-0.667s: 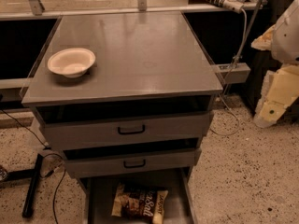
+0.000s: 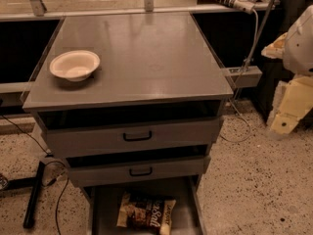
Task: Pick brown chip bag from bottom drawer and place on counter
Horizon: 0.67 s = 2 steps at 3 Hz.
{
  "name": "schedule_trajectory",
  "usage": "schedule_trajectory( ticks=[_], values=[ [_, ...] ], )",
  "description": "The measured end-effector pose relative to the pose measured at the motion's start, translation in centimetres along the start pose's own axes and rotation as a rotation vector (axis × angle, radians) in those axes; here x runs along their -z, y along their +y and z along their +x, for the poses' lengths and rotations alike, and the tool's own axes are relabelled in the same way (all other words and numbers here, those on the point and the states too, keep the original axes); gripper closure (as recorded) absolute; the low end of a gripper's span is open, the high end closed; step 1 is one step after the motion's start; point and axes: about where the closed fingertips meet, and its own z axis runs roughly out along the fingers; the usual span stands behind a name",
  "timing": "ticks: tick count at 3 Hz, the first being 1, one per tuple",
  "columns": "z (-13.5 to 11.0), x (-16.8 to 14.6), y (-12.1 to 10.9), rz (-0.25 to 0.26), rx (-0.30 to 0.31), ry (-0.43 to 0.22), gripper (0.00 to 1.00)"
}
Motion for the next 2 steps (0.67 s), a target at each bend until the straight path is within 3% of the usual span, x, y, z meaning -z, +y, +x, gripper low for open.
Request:
schedule_trajectory(
  ticks=[1, 2],
  values=[
    [-0.1, -1.5, 2.7, -0.017, 0.036, -0.045, 0.00],
    [0.3, -5.5, 6.2, -0.039, 0.078, -0.144, 0.00]
  ],
)
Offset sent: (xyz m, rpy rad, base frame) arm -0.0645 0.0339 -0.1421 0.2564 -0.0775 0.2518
